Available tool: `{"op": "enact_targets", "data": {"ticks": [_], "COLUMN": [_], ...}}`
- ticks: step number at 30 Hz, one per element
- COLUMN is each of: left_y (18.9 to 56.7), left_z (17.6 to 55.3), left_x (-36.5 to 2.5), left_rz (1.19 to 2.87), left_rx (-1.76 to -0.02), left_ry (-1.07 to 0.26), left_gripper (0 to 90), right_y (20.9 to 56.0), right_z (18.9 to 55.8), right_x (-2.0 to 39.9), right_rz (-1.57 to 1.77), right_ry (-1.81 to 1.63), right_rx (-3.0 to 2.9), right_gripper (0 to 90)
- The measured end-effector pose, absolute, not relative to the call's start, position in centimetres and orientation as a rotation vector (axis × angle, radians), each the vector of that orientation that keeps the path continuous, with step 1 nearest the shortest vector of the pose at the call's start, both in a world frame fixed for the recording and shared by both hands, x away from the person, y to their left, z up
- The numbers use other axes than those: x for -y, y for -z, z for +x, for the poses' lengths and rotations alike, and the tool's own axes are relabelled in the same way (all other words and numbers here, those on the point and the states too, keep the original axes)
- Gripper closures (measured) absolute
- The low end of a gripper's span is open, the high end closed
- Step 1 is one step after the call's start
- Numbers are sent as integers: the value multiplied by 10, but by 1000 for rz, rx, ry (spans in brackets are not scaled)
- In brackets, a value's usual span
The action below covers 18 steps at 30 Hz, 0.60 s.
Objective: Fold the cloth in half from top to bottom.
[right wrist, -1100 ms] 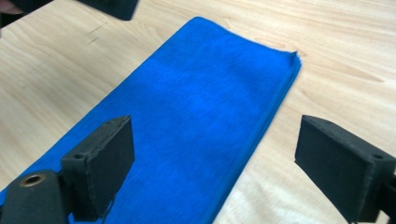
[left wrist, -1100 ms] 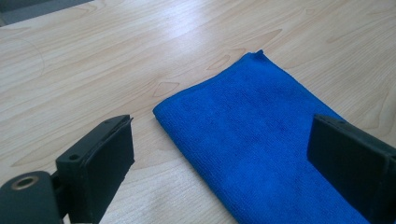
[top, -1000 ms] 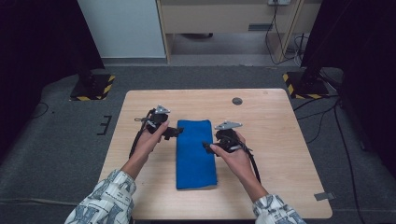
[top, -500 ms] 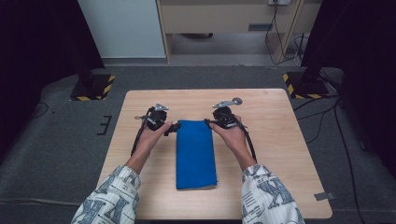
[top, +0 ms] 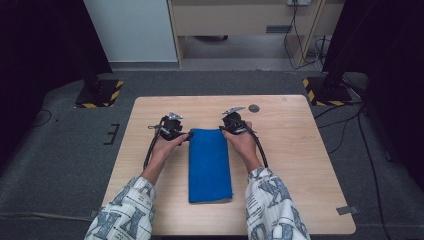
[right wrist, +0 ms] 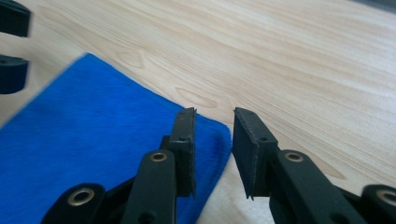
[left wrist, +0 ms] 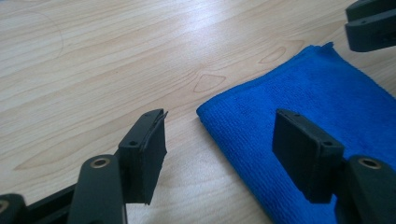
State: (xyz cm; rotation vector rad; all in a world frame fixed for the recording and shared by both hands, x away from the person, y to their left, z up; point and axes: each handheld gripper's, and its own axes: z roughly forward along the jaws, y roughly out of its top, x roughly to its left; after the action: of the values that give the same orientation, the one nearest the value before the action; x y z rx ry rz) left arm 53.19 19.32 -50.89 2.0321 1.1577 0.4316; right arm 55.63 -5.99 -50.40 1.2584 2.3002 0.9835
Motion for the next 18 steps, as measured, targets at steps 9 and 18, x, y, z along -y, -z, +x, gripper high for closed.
{"op": "enact_targets", "data": {"ticks": [9,18], "left_y": [520,520], "left_z": [537,537], "left_x": [-190,-190], "left_rz": [2041,2024], "left_rx": [-1165,-1159], "left_ry": [-432,-436], "left_gripper": [349,372], "right_y": [523,526], "right_z": [569,569], "right_x": [55,52], "right_rz": [1310,1300], "right_ry": [-957,-958], "right_rx": [-2313,-2341], "right_gripper": [651,778]}}
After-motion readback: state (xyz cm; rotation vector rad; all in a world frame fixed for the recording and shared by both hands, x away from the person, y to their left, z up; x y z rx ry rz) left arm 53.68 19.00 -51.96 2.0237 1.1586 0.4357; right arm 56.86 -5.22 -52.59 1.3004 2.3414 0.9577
